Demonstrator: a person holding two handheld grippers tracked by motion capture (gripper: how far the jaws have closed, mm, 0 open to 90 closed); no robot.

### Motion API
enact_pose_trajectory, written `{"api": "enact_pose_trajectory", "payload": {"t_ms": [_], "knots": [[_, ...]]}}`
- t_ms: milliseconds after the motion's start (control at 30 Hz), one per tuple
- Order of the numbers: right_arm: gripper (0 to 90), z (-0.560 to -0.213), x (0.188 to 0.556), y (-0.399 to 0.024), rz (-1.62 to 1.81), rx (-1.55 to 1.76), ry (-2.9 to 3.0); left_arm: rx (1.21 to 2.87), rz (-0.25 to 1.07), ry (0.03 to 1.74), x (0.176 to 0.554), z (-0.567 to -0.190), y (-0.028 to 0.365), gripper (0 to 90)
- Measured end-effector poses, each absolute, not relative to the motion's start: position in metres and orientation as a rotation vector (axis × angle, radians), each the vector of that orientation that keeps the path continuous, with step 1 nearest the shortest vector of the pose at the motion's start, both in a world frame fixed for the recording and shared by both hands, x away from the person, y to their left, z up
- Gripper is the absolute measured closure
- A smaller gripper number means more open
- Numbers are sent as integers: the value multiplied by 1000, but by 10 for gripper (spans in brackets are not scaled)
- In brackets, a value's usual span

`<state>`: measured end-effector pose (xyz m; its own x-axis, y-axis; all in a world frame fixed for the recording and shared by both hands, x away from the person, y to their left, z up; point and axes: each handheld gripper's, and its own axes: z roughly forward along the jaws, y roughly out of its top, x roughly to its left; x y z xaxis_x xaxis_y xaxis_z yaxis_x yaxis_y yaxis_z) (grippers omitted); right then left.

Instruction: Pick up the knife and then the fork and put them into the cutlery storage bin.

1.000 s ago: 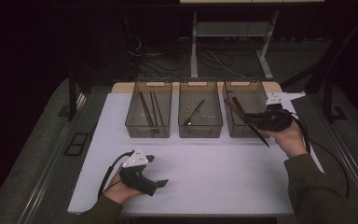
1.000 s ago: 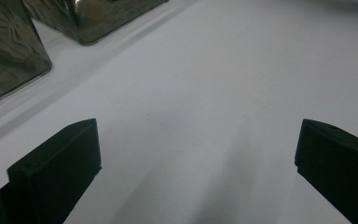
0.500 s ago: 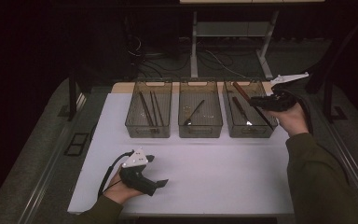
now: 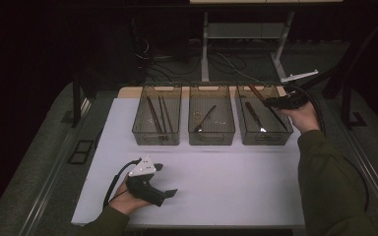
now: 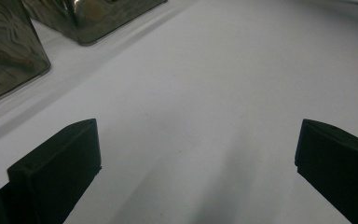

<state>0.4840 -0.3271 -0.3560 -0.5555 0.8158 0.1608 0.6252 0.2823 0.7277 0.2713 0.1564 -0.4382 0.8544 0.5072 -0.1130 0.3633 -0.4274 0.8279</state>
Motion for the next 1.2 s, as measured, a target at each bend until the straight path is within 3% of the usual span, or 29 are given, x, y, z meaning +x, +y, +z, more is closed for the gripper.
{"api": "enact_pose_trajectory", "payload": {"t_ms": [767,833,900,1200], "knots": [[763,-396,506,-310,908,1399,2444,2062,179,630,272,-439,156,0],[840,-395,505,-309,889,1371,2456,2062,178,631,272,-439,156,0],[760,-394,504,-308,888,1369,2456,2063,179,629,272,-439,156,0],[660,-390,502,-310,914,1359,2433,2063,178,629,271,-439,155,0]]}}
